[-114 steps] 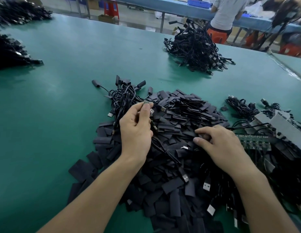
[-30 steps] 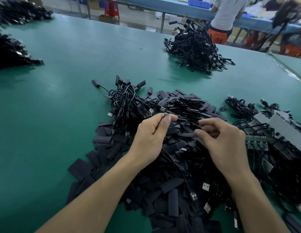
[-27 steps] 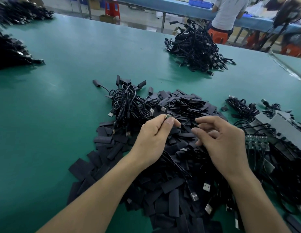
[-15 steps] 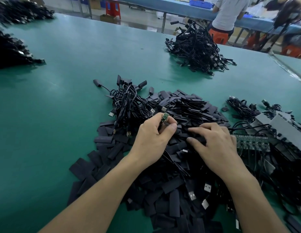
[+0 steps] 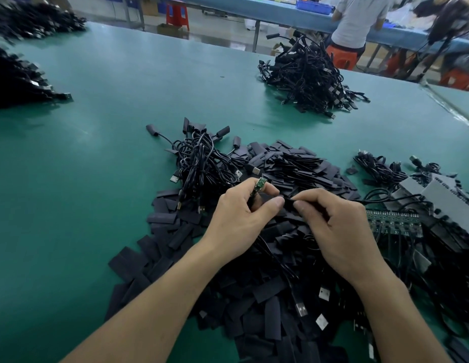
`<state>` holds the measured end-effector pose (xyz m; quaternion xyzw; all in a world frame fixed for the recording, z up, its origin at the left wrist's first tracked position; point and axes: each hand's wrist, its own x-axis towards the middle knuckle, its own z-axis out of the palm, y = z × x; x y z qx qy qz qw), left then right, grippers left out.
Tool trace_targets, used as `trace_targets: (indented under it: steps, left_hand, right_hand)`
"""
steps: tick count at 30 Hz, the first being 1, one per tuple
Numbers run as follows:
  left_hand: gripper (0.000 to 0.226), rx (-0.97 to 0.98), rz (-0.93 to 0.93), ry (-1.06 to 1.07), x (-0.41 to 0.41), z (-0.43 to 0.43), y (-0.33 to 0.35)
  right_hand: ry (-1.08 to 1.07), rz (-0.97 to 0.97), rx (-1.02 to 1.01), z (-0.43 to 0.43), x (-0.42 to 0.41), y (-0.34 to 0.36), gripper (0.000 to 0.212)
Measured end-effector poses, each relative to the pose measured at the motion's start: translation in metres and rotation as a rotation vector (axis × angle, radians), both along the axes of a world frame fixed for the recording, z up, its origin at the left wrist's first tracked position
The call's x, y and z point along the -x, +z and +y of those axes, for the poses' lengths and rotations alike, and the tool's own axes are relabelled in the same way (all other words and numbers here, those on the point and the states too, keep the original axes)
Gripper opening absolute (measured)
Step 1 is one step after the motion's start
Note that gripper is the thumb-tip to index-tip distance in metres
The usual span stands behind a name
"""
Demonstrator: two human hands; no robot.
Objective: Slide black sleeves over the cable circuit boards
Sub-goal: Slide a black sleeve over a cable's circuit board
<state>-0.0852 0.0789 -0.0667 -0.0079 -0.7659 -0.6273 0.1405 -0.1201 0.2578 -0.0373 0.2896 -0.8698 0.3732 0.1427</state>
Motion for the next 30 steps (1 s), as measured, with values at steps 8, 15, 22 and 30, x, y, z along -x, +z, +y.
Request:
trace_targets:
  steps: [8,15,22,30]
  left_hand:
    - [0.031,-0.021,0.008,-0.072,-0.002,0.002,0.004]
    - [0.032,-0.061,-0.011,-0.082,-0.003,0.001,0.007]
    - [0.03,-0.085,-0.004,-0.052,-0.002,0.0,0.007]
    - [0.02,-0.044,-0.035,-0.001,0.0,-0.001,0.003]
  right_hand:
    - [0.101,0.031,0.018,-0.007,-0.005,0.0,0.036]
    - [0.064,0.068,0.057,-0.009,-0.006,0.001,0.034]
    - [0.013,0.076,0.094,-0.005,-0.003,0.003,0.033]
    - [-0.061,-0.033,0.178,0.004,0.003,0.001,0.034]
